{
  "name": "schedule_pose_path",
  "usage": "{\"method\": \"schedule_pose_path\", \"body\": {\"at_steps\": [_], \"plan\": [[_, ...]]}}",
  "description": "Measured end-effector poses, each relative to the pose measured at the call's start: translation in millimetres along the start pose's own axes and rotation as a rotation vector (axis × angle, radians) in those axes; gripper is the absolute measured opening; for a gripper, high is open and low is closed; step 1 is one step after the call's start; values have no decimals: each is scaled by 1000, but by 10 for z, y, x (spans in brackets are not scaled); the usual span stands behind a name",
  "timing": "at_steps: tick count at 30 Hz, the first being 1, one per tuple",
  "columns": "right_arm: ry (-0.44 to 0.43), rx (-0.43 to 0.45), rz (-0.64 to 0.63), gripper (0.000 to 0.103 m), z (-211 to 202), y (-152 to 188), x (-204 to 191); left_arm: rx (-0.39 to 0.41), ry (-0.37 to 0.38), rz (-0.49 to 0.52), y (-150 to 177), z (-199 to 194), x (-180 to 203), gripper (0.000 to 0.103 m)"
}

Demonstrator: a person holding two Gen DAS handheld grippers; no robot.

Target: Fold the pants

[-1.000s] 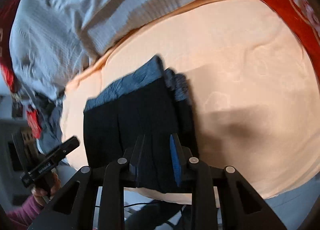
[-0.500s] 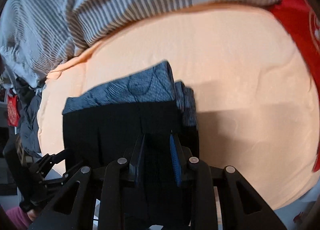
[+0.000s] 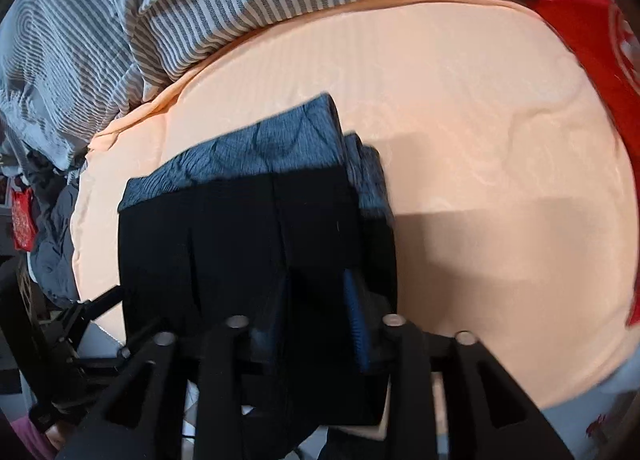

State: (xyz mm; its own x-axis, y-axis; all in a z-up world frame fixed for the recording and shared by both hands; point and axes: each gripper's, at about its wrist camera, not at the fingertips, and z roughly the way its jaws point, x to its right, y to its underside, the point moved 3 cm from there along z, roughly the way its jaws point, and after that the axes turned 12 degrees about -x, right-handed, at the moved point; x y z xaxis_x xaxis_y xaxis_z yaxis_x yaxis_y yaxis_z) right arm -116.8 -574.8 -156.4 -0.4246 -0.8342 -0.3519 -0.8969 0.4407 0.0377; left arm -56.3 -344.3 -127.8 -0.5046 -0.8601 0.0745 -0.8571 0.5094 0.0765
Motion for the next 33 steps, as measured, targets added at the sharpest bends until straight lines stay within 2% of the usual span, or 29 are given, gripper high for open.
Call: {"method": "schedule_pose_path", "body": {"at_steps": [3,5,11,13,15,20,27,33], "plan": [[53,7,-12,71,-104,254,-109,-10,-32,-6,93,-93,-44,96],[80,-1,-32,78,-116,436,-209,-20,-43,-6,166,-122,-46,103],[160,-3,-49,82,-72,764,-443,-25,-68,-6,368,-189,-28,103],[167,0,-29,88,-79,802,-459,-13,-82,-15,446,-249,-38,103],[173,16,-9,103,-114,833,-479,-18,-81,-35,476,-299,-57,103],[191,32,13,103,-244,894,-488,-38,-77,-63,553,-380,-87,103],[200,21,0,103,-329,958,-583,-73,-126,-57,610,-448,-110,103],[186,24,12,103,-373,967,-634,-68,-121,-49,613,-539,-108,103]]}}
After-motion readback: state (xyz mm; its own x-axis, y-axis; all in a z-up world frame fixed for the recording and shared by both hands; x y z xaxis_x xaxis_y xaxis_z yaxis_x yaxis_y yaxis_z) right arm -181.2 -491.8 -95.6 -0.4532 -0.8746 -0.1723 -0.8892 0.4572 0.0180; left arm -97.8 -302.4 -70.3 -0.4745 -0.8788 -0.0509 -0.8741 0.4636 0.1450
